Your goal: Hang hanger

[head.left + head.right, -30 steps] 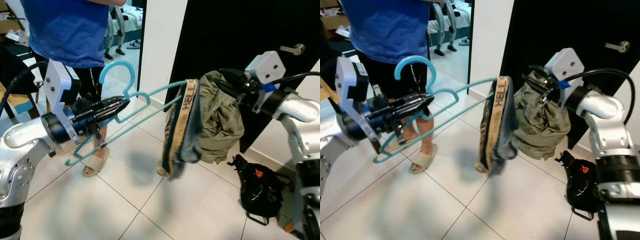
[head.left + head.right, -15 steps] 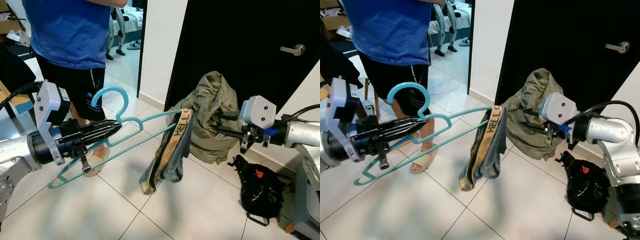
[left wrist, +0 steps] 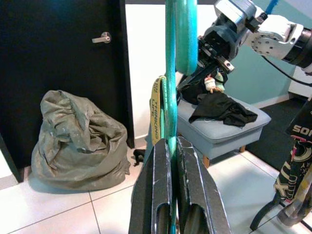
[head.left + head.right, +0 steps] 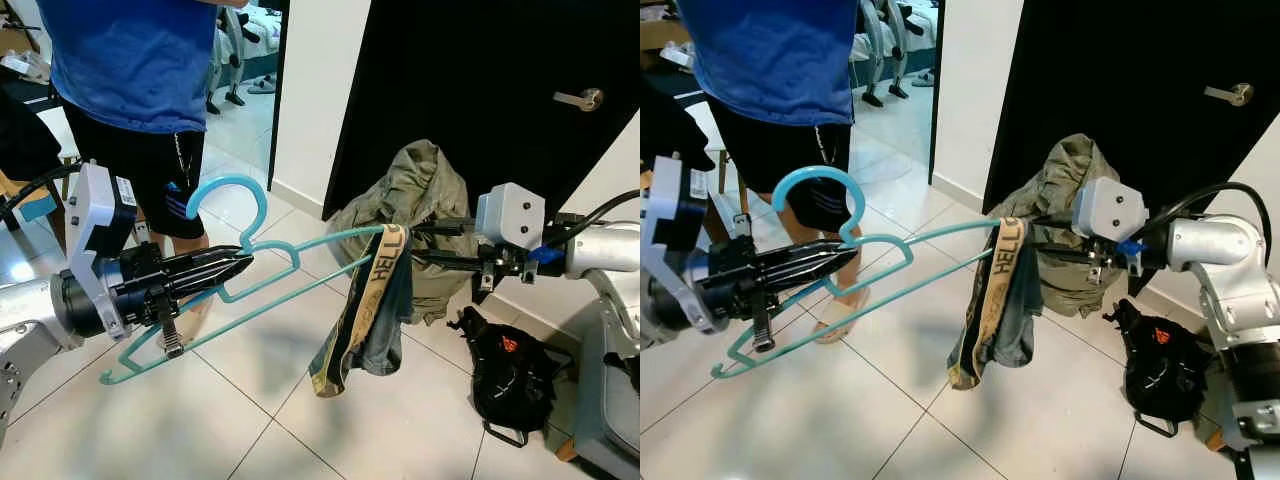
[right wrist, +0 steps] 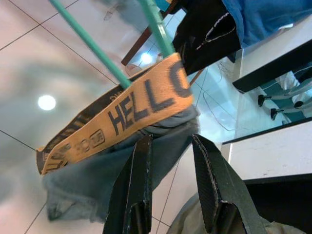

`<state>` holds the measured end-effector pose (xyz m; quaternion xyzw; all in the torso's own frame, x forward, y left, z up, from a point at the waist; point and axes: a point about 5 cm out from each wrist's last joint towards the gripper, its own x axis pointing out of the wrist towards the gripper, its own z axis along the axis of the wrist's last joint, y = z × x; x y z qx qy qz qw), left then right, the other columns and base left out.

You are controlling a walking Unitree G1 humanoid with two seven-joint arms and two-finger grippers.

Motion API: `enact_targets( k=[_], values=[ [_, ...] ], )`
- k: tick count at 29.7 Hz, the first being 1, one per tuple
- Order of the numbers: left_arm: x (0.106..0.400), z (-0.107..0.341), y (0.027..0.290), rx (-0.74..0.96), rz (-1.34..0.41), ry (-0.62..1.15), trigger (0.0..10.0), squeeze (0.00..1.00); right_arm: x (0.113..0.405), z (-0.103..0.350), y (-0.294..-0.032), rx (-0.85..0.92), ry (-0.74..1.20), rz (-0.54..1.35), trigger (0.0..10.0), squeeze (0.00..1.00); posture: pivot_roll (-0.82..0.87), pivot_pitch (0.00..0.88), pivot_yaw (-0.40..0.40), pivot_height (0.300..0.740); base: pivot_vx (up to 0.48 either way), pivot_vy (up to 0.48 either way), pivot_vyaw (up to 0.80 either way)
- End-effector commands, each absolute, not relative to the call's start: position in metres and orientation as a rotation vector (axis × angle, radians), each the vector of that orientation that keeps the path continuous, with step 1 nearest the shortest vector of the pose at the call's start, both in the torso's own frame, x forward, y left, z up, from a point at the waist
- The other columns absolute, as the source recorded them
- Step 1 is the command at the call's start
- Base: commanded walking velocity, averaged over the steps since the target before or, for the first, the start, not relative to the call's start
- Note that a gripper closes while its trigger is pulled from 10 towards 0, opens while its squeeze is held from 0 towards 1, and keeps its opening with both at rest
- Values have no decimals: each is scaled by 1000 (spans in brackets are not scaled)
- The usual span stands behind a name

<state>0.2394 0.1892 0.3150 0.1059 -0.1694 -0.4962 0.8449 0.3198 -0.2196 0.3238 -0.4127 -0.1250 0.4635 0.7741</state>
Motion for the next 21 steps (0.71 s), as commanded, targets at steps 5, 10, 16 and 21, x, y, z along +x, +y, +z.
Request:
enact_targets(
  k=[5, 10, 16, 21],
  values=[
    [235, 316, 181, 222, -1101, -363, 10000, 0, 321, 331, -225, -913, -254, 1006, 10000, 0, -111, 202, -156, 740, 0, 0, 0],
    [235, 314, 181, 222, -1106, -351, 10000, 0, 322, 336, -228, -925, -256, 1005, 10000, 0, -115, 203, -153, 740, 0, 0, 0],
    [234, 312, 181, 222, -1109, -338, 10000, 0, 322, 346, -233, -924, -260, 1000, 10000, 0, -118, 206, -147, 740, 0, 0, 0],
    [234, 312, 182, 222, -1117, -324, 10000, 0, 315, 346, -235, -941, -200, 1096, 10000, 0, -120, 212, -142, 740, 0, 0, 0]
  ],
)
